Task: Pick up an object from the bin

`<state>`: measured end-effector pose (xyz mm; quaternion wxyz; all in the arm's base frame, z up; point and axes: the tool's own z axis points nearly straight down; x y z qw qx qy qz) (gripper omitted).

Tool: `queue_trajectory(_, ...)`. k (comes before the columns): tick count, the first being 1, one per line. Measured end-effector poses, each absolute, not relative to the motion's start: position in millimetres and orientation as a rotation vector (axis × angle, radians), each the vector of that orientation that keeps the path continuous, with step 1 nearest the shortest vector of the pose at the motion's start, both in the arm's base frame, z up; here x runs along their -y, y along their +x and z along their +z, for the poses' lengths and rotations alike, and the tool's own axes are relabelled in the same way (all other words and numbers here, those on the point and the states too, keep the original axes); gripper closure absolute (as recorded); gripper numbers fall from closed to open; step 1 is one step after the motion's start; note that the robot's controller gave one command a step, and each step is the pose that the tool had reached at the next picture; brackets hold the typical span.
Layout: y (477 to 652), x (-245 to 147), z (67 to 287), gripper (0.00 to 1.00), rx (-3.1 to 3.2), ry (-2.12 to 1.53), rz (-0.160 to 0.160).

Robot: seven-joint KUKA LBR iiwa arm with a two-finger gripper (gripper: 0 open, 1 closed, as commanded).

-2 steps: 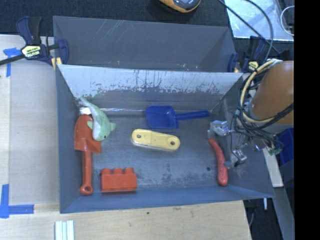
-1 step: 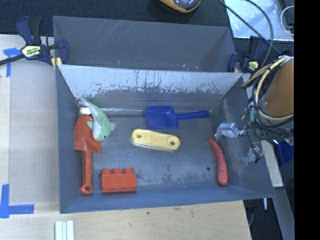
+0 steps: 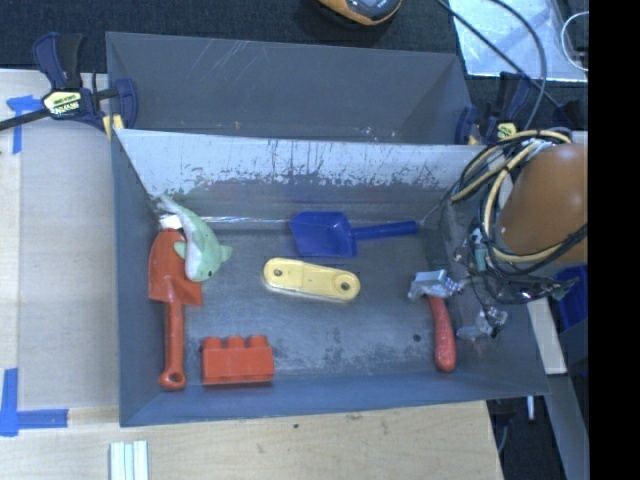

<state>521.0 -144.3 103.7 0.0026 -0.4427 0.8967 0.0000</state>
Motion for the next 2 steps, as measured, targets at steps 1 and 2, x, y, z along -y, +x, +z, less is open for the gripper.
queue_trajectory(1, 535.7, 150, 75, 0.0, -2.637, -1.688, 0.005)
queue_trajectory(2, 524.8, 124, 70, 1.0, -2.752, -1.505, 0.003)
